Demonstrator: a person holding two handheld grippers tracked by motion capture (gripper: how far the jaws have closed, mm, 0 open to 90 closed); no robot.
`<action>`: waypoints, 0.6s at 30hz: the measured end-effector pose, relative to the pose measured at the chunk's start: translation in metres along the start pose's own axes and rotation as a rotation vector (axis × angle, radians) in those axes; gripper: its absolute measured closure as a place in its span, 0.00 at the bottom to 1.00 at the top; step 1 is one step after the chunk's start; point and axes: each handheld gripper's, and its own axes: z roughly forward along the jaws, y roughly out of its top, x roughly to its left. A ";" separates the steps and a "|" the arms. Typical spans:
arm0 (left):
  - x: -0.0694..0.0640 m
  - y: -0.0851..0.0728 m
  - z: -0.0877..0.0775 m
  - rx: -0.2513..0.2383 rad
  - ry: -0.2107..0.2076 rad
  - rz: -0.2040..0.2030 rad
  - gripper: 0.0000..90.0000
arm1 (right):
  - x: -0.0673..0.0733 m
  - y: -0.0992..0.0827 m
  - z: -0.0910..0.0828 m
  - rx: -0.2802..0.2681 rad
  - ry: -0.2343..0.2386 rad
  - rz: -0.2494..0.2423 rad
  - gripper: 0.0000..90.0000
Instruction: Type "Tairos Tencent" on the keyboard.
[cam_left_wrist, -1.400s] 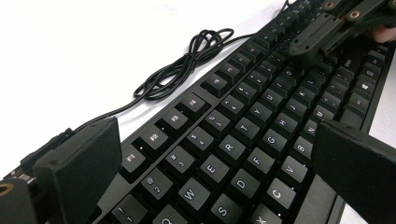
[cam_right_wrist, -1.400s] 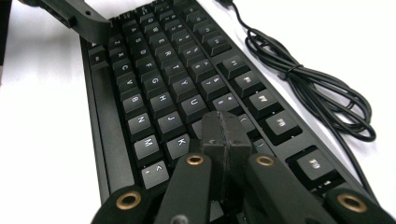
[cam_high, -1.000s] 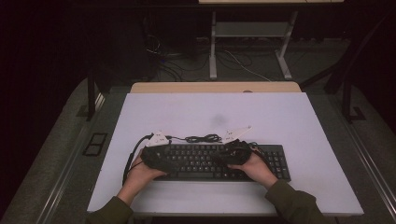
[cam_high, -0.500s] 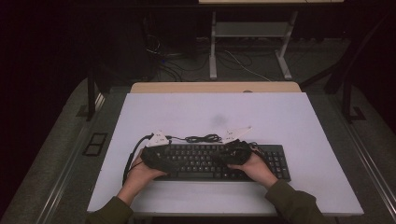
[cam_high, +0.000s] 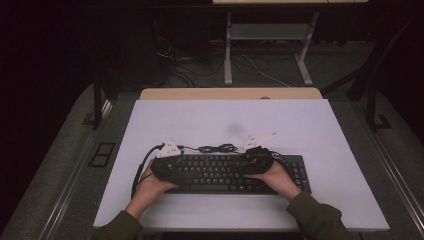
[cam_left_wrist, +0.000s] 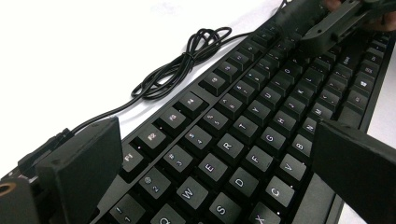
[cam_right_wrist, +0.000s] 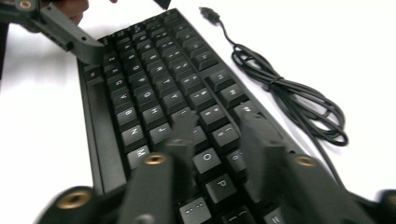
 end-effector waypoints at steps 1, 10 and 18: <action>0.000 0.000 0.000 0.001 0.000 0.002 0.03 | 0.000 0.000 0.000 -0.002 -0.007 0.003 0.60; 0.001 0.000 -0.002 -0.004 -0.002 0.004 0.03 | -0.005 -0.003 -0.002 -0.018 -0.030 0.025 0.37; -0.002 -0.002 -0.005 -0.008 -0.006 -0.003 0.05 | -0.006 -0.003 -0.002 -0.019 -0.029 0.031 0.36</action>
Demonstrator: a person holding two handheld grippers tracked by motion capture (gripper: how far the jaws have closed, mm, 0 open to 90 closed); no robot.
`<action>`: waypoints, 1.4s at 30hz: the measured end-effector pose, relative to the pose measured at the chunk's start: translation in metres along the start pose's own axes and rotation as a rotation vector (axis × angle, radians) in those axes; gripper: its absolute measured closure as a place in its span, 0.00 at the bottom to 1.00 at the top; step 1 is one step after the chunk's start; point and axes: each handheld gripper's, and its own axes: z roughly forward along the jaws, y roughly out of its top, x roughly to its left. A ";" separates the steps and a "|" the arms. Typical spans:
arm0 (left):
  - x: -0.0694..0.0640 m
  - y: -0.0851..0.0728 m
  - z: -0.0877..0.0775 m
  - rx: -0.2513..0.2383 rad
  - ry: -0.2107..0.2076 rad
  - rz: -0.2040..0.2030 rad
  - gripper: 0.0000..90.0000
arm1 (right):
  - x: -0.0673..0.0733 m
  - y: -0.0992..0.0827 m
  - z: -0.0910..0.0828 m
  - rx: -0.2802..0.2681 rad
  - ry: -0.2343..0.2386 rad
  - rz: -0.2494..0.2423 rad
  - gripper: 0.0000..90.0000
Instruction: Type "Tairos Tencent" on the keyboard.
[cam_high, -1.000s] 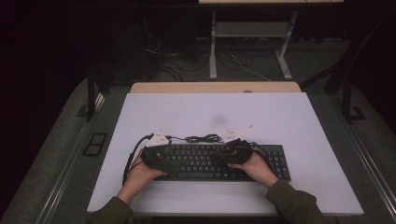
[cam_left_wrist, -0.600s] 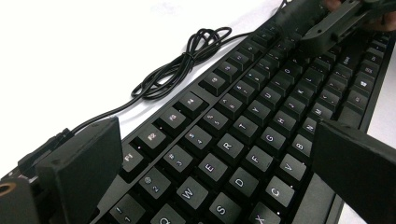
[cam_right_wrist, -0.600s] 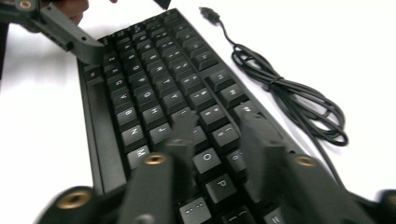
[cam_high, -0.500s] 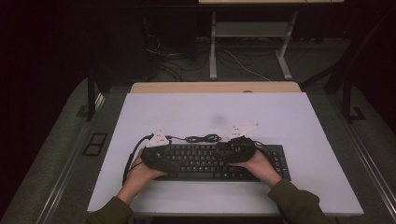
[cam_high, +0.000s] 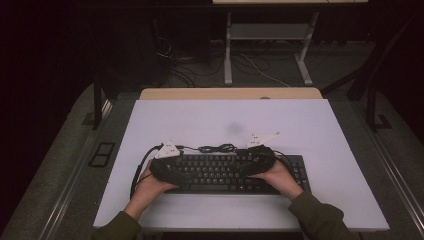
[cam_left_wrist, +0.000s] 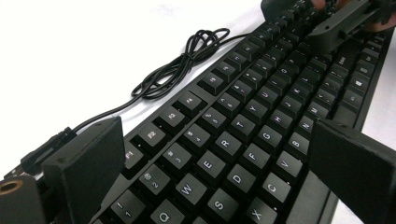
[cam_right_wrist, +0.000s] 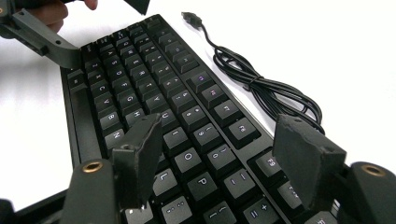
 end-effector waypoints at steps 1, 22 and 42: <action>-0.001 0.000 -0.001 -0.001 0.000 0.001 0.05 | 0.000 0.000 0.000 0.000 0.001 0.000 0.36; 0.006 -0.011 -0.018 -0.004 -0.046 0.005 0.44 | -0.001 0.000 -0.003 -0.011 0.000 0.004 0.35; 0.006 -0.013 -0.011 0.076 -0.079 0.003 0.99 | 0.000 0.001 -0.002 -0.010 -0.002 0.002 0.35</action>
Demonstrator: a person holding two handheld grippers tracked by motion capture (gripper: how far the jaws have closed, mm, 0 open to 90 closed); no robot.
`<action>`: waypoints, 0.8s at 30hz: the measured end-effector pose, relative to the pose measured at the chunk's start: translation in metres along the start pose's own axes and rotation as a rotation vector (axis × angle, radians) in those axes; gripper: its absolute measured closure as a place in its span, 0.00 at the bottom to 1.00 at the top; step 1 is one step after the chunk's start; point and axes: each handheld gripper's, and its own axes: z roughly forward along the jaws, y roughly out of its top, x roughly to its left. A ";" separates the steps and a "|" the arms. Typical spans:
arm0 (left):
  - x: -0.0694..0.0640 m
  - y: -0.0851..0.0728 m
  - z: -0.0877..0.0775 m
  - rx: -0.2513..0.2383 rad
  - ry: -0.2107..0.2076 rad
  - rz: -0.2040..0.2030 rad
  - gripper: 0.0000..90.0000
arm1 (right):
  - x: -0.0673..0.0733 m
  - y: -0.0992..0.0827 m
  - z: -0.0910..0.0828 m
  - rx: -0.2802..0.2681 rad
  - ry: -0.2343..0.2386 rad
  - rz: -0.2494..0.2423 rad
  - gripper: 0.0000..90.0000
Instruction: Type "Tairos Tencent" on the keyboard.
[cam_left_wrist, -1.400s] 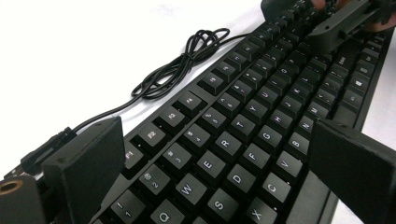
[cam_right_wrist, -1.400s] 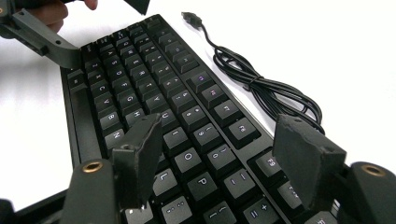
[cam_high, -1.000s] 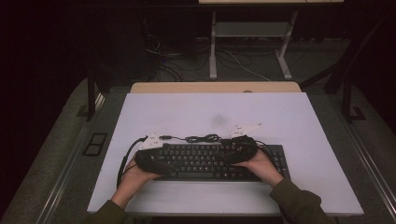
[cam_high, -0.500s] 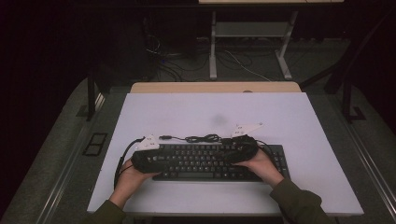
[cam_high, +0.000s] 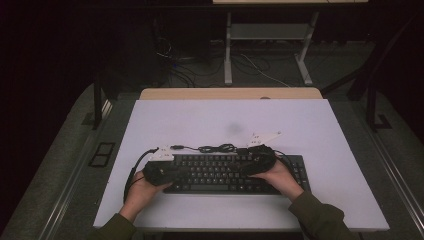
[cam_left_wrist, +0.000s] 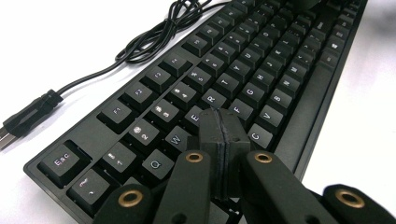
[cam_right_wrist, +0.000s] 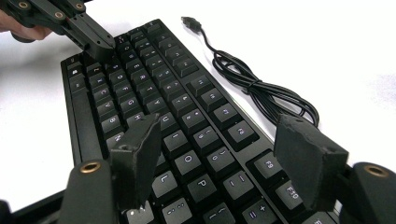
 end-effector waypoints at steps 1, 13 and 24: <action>0.000 0.000 0.000 0.003 0.000 0.002 0.99 | 0.000 0.000 0.000 0.000 0.000 0.000 0.35; 0.001 -0.002 0.005 0.021 0.001 0.006 0.99 | 0.000 0.000 0.000 0.000 -0.001 -0.002 0.34; 0.001 -0.003 0.007 0.044 0.000 0.021 0.99 | 0.001 0.001 -0.001 -0.001 0.000 -0.004 0.34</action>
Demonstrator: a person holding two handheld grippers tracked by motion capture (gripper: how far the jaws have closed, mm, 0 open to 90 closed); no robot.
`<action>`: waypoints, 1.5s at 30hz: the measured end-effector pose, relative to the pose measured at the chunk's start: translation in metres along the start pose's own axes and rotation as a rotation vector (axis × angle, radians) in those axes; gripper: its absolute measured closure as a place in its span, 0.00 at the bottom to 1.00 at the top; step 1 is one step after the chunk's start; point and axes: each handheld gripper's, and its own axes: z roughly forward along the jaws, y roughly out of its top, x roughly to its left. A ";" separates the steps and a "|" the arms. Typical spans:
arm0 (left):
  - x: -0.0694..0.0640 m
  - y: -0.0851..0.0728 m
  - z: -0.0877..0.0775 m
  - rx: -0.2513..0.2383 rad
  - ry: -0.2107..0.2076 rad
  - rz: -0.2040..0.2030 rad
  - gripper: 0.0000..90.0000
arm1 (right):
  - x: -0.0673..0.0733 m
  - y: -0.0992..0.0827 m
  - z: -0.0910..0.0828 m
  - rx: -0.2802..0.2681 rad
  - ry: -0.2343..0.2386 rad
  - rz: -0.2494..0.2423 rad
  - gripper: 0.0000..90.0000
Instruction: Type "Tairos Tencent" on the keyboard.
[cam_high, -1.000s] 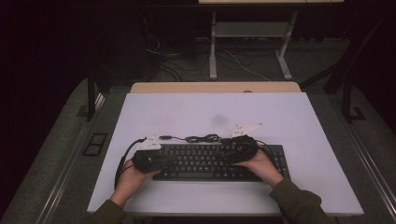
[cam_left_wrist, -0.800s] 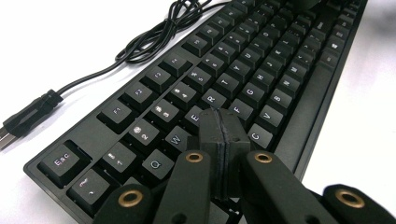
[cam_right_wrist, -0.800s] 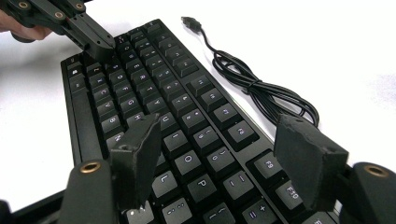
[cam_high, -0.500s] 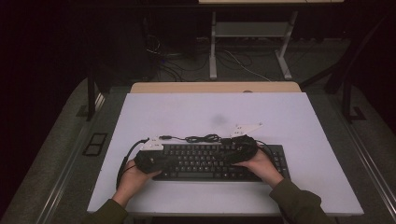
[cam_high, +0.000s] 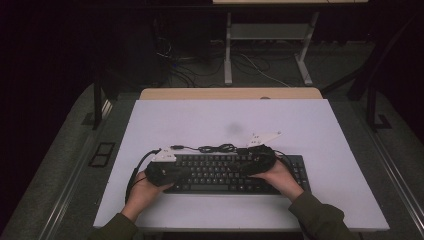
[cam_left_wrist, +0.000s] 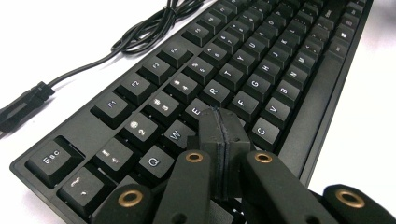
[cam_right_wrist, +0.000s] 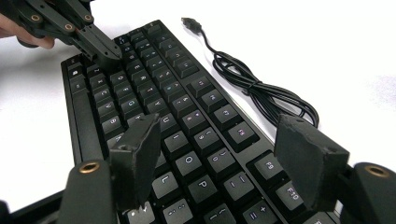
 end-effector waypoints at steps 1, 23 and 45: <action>0.000 0.000 0.001 -0.003 -0.005 -0.004 0.99 | 0.000 0.000 0.000 0.000 0.000 0.000 0.34; -0.001 0.006 -0.008 -0.059 -0.001 -0.023 0.97 | 0.000 0.000 0.000 -0.006 0.000 0.002 0.34; -0.012 0.011 -0.014 -0.106 -0.010 -0.027 0.50 | -0.002 -0.001 -0.003 -0.011 0.002 0.016 0.33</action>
